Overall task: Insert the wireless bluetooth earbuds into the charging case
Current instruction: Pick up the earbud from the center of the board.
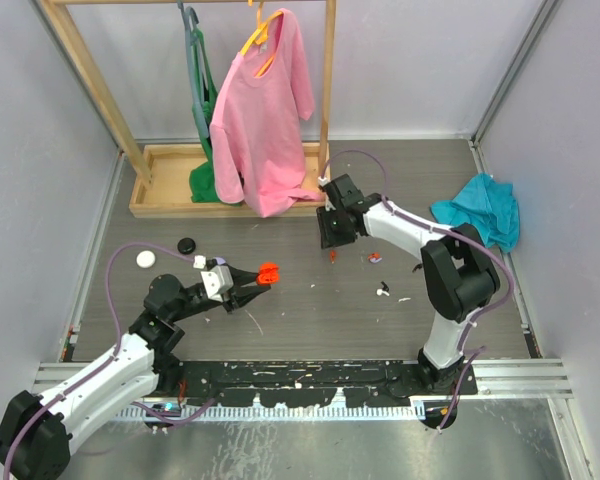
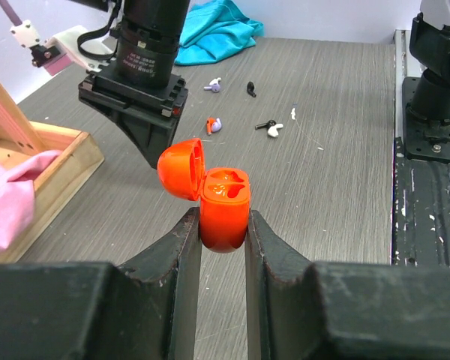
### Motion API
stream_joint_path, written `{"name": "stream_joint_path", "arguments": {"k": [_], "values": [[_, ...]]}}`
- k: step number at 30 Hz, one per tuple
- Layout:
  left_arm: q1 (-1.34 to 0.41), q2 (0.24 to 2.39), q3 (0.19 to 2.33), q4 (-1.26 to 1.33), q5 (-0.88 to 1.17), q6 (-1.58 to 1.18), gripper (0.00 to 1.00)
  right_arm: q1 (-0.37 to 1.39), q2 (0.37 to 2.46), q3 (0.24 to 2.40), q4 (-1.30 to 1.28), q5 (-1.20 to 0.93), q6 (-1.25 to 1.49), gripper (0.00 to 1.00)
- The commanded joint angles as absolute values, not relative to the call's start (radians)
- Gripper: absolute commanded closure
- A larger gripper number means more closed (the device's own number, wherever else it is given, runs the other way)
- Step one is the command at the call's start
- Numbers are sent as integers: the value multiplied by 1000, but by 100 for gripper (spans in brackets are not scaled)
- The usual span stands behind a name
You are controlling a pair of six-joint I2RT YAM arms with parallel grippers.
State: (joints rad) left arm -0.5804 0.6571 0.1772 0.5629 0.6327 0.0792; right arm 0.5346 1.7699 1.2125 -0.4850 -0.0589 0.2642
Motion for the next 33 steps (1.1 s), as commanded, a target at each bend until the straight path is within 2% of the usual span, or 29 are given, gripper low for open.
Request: {"name": "stream_joint_path", "arguments": {"k": [1,33], "values": [[-586,648,196,591,638,75,100,535,1833,1277,-541,-42,245,60],[-590,672,209,575,640,80,100,550,1932,1325,-645,26,235,61]]}}
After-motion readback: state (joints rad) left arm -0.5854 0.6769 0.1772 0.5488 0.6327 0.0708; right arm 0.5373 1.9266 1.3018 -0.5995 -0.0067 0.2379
